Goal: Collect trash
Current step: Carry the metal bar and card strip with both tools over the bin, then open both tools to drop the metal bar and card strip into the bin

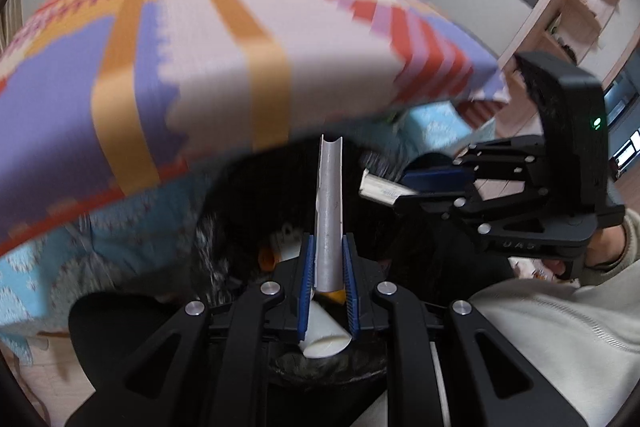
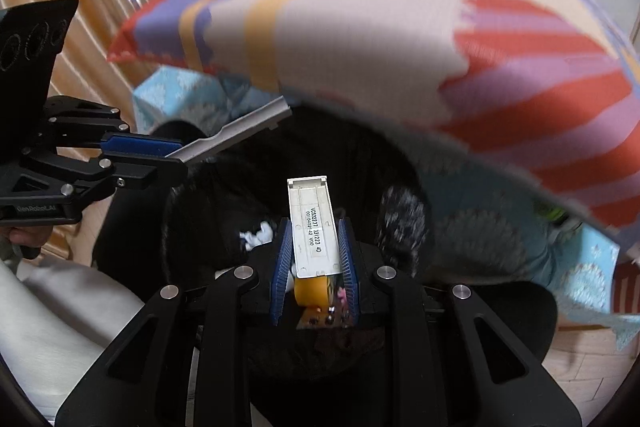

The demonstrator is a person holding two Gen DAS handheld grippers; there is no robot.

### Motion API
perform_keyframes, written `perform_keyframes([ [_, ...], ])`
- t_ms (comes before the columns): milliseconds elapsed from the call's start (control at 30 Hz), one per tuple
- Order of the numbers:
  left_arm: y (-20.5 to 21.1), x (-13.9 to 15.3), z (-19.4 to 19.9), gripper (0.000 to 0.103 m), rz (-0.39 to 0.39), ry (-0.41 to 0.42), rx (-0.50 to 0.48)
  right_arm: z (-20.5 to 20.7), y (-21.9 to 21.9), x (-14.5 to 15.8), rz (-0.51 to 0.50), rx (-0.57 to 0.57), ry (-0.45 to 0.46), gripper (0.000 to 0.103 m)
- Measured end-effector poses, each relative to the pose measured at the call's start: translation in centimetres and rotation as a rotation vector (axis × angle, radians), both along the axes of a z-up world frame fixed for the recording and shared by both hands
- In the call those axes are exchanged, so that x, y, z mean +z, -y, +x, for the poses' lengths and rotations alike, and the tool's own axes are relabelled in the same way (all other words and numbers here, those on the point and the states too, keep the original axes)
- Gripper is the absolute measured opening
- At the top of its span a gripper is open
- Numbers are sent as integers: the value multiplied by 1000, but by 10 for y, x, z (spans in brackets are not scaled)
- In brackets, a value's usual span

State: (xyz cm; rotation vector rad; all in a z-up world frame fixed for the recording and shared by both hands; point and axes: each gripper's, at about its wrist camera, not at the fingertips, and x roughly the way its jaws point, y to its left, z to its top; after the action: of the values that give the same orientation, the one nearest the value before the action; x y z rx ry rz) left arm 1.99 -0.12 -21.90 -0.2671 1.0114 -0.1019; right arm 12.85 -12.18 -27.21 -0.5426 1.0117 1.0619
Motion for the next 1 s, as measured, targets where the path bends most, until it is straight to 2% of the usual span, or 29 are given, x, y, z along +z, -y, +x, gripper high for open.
perform_keyframes([
  [233, 2, -44, 8, 14, 1, -132, -4, 3, -5, -37, -94, -9, -55, 24],
  [433, 7, -70, 12, 14, 5, -212, -19, 5, -13, -53, -138, 0, -77, 24],
  [700, 9, -79, 17, 14, 3, -223, -23, 4, -16, -60, -149, 14, -105, 24],
  [900, 12, -69, 19, 16, -17, -204, -21, 4, -15, -54, -131, 11, -105, 29],
  [1000, 14, -58, 17, 25, -26, -168, -27, 4, -12, -44, -113, 8, -104, 30],
])
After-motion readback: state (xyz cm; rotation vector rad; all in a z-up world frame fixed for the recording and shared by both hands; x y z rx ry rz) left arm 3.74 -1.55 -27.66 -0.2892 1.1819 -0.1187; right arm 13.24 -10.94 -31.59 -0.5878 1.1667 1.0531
